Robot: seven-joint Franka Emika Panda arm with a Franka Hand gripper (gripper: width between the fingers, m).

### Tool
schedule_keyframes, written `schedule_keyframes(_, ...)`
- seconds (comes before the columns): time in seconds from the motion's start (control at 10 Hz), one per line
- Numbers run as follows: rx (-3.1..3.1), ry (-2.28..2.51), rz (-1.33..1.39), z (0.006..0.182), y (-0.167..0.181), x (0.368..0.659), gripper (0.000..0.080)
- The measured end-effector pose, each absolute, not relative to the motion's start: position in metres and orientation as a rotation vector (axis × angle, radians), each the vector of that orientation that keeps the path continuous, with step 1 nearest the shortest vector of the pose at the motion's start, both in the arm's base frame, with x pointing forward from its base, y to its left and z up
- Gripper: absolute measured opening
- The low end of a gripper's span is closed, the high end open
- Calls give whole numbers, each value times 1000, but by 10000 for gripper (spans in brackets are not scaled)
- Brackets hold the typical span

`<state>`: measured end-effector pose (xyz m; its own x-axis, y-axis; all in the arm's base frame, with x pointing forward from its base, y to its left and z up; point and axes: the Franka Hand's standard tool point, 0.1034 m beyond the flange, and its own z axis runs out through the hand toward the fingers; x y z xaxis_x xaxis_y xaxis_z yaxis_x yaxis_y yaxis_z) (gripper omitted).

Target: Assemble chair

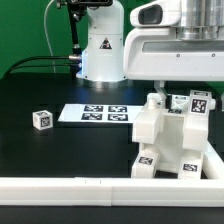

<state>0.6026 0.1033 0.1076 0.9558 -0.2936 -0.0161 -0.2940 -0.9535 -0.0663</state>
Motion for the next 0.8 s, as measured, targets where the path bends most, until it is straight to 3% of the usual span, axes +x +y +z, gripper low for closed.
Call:
schedule_keyframes(0.1,-3039,458,9,108,103,603,410)
schedule_keyframes(0.2,-3021,559,14,107,104,603,410)
schedule_keyframes(0.3,-3000,662,18,107,104,602,283)
schedule_keyframes(0.8,-2778,1311,44,107,105,602,283)
